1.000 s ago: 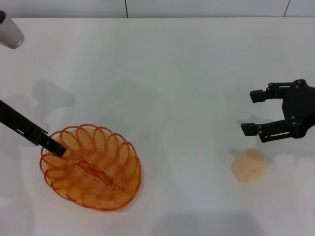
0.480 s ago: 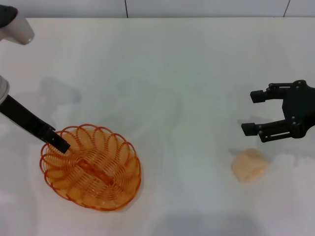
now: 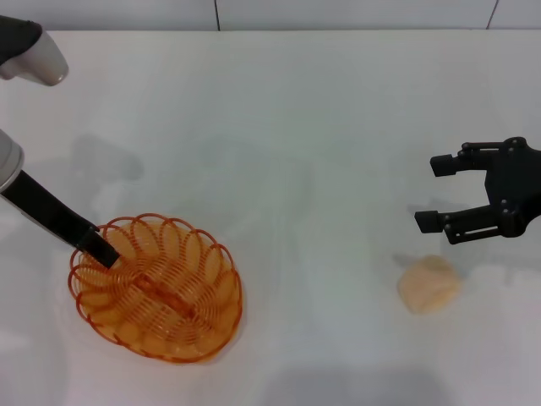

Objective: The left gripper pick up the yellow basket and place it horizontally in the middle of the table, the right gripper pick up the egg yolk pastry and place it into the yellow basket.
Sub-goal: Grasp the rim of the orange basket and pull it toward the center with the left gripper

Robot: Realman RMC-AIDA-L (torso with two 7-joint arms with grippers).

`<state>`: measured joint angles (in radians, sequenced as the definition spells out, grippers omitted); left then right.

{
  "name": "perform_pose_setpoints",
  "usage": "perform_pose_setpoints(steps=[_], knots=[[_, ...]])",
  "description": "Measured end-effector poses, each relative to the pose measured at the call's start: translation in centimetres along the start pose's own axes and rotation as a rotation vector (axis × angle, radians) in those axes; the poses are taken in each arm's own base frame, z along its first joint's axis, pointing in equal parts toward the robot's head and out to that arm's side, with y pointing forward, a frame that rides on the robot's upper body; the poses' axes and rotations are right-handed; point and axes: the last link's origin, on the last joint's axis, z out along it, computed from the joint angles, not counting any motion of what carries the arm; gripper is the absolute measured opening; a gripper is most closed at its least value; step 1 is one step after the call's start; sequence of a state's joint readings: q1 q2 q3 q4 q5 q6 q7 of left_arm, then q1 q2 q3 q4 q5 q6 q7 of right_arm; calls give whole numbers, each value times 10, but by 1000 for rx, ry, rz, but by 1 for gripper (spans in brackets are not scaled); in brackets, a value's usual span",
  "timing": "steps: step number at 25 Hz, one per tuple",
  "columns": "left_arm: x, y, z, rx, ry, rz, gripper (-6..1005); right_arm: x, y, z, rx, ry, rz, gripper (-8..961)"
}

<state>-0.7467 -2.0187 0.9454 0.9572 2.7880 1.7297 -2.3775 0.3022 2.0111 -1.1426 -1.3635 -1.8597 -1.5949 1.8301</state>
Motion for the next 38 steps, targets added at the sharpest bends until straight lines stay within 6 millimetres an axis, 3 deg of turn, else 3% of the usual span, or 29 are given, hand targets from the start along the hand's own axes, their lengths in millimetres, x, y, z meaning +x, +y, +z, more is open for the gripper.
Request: perform_pose_setpoints(steps=[2, 7, 21, 26, 38], knots=[[-1, -1, 1, 5, -9, -3, 532, 0, 0, 0, 1, 0, 0, 857], [0, 0, 3, 15, -19, -2, 364, 0, 0, 0, 1, 0, 1, 857], [0, -6, 2, 47, -20, -36, 301, 0, 0, 0, 0, -1, 0, 857], [1, -7, 1, 54, -20, -36, 179, 0, 0, 0, 0, -1, -1, 857], [3, -8, -3, 55, -14, -40, 109, -1, 0, 0, 0, -1, -3, 856]])
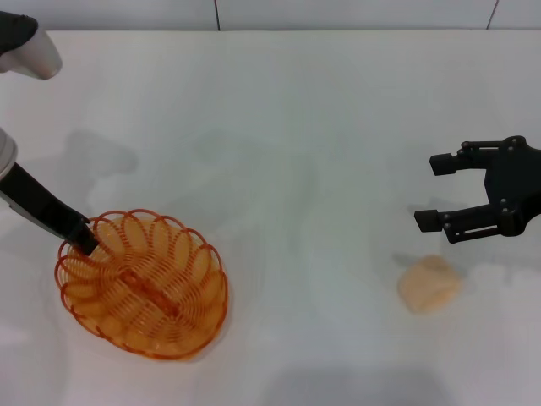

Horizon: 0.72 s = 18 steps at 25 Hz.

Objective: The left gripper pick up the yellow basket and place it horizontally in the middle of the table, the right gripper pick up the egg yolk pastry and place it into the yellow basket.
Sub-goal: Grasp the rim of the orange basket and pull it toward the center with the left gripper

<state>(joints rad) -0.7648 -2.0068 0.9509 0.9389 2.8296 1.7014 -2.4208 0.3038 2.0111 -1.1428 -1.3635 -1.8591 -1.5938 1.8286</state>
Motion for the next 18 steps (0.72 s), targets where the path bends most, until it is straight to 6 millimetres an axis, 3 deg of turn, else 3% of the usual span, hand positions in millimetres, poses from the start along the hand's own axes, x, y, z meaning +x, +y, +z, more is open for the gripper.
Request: perform_pose_setpoints(steps=[6, 18], knots=[[3, 2, -1, -2, 10, 4, 106, 0, 0, 0, 0, 0, -3, 856], [30, 8, -18, -43, 137, -43, 92, -2, -1, 1, 1, -2, -10, 856]])
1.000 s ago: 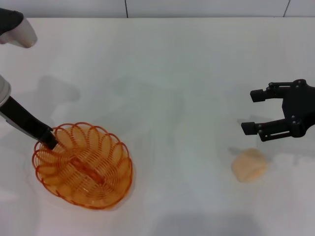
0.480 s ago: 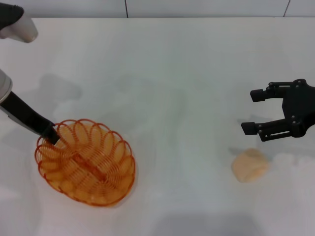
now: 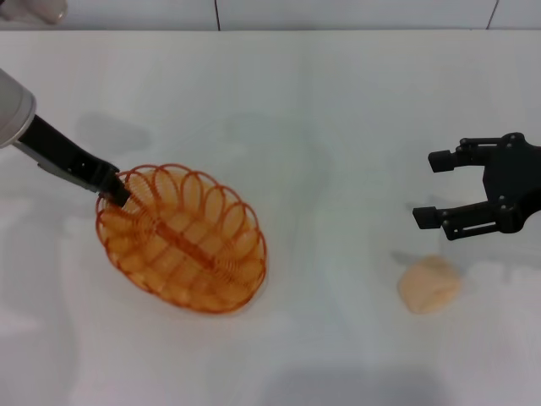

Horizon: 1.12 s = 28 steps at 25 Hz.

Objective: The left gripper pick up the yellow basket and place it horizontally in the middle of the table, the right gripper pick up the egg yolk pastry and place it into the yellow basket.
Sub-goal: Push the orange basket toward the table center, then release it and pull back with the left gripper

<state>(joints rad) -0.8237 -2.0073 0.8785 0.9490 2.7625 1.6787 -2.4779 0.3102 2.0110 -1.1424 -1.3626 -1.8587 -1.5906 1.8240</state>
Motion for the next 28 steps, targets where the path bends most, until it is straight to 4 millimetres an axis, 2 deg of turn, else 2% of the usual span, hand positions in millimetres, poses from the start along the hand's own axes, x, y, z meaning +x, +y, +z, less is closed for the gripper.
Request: perform_pose_setpoints(steps=[10, 22, 28], knots=[[13, 7, -4, -100, 120, -117, 82, -3, -2, -2, 9, -7, -3, 856], [11, -5, -2, -164, 225, -341, 79, -7, -1, -1, -2, -8, -14, 856], [11, -5, 5, -185, 209, -399, 78, -10, 0, -1, -9, -17, -18, 856]])
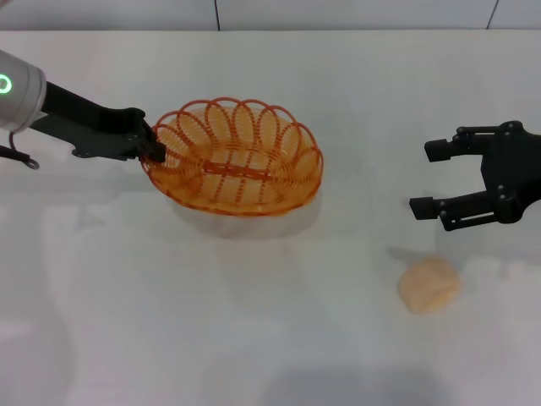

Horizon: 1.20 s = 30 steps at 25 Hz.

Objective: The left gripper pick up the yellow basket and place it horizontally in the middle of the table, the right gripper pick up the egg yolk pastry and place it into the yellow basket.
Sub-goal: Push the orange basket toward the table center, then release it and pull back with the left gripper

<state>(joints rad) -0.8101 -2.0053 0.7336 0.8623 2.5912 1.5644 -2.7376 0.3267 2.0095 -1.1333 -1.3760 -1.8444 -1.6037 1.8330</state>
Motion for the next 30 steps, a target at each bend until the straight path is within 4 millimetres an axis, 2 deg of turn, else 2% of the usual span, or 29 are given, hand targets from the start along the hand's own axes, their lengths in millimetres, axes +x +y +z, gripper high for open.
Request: perform_pose_setpoints(steps=[14, 30], knots=[[-7, 6, 33, -28, -41, -60, 78, -7, 0, 3, -22, -4, -19, 856], [-1, 5, 35, -17, 4, -141, 79, -8, 1, 3, -32, -2, -16, 856]])
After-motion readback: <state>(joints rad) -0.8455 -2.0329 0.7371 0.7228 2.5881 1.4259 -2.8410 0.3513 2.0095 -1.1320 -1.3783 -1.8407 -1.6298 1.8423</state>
